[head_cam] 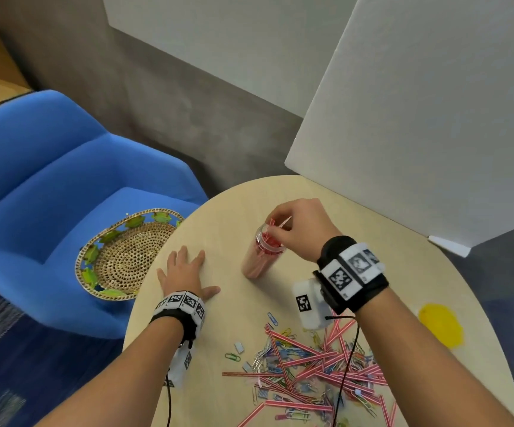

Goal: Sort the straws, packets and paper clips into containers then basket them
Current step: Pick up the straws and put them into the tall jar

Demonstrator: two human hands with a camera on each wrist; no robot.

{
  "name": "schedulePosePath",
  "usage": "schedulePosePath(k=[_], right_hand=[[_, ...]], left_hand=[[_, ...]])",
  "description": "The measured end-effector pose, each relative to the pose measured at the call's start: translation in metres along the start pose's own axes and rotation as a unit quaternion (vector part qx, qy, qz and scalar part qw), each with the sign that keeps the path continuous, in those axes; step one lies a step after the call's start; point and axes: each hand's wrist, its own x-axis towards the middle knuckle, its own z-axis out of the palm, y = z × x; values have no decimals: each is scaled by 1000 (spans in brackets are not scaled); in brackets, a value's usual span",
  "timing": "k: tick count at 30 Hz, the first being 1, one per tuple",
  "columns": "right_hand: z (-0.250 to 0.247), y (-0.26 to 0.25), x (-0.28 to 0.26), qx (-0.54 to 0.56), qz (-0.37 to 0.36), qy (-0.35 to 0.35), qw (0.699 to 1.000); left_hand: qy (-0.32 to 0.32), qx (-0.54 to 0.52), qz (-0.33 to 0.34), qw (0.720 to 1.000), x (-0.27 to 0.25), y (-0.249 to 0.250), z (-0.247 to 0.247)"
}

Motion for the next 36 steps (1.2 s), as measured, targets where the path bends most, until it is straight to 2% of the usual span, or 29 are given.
schedulePosePath(k=[2, 5, 8, 14, 18, 21, 24, 26, 28, 30, 32, 33, 36], right_hand=[[-8, 0, -6, 34, -9, 24, 999], [-6, -5, -9, 32, -23, 3, 999], [4, -5, -7, -4, -24, -12, 1000], [17, -3, -8, -149, -30, -4, 988], [11, -3, -13, -133, -68, 48, 988], [16, -7, -10, -174, -61, 8, 983], [19, -1, -7, -108, -66, -21, 992], [14, 7, -13, -12, -64, 21, 998], [4, 17, -31, 70, -50, 101, 991], [-8, 37, -59, 147, 3, 168, 975], [-17, 69, -91, 228, 95, 206, 947], [-20, 87, -107, 279, 152, 211, 924], [-17, 136, -160, 436, 310, 182, 825]], left_hand=[[1, 1, 2, 1000, 0, 0, 0], [2, 3, 2, 1000, -1, 0, -1], [4, 1, 2, 1000, -1, 0, -1], [2, 2, 3, 1000, -2, 0, -1], [1, -4, 3, 1000, -2, -1, 0], [-4, 1, 1, 1000, -3, -1, -1], [-4, 2, 0, 1000, -3, -1, -2], [-1, -1, 1, 1000, -3, 0, -4], [-4, 4, 1, 1000, -6, 2, -6], [-8, 6, -7, 1000, -9, 5, -11], [-6, 27, -17, 999, -13, 14, -21], [-6, 66, -12, 998, -17, 22, -25], [-8, 189, 70, 980, -46, 62, -27]])
